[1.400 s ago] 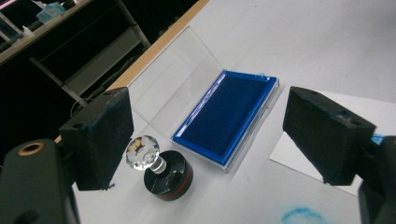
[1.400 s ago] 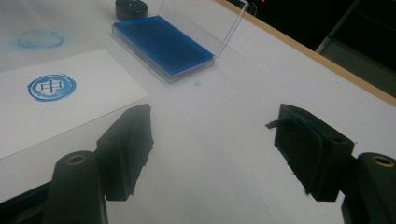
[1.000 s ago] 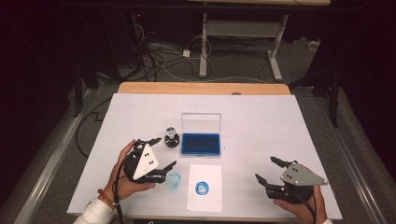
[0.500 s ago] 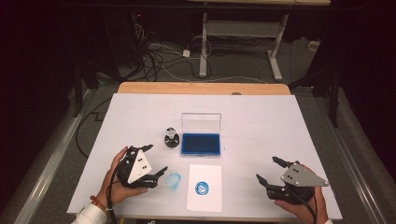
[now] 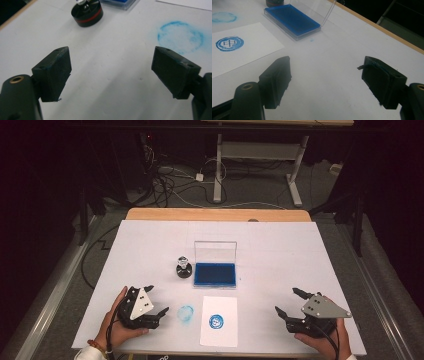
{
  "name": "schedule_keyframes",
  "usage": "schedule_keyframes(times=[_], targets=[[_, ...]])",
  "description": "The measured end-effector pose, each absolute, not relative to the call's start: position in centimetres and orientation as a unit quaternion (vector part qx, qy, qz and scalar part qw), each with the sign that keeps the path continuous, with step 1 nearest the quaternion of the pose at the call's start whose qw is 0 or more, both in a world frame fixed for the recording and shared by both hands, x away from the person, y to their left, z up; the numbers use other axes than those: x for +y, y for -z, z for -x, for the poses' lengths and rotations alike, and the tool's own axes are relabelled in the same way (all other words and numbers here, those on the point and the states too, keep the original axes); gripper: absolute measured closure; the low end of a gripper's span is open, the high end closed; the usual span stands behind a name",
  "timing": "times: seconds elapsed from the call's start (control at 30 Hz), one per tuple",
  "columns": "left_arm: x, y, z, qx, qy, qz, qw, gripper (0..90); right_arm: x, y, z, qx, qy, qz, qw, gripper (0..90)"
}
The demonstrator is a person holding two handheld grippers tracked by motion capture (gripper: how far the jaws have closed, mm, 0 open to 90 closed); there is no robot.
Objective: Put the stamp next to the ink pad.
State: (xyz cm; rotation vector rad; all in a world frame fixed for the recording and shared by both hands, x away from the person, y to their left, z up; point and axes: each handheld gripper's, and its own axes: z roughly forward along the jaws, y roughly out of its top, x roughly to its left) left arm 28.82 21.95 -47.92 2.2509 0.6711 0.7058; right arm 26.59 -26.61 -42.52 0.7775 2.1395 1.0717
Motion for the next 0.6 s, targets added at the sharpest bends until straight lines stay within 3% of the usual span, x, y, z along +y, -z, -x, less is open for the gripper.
schedule_keyframes(times=[0.6], targets=[[22.19,47.49,-28.42,0.256,-0.274,-0.858,0.351,16.0,-26.34,42.02,-25.96,0.808,-0.404,-0.286,0.319,23.9]])
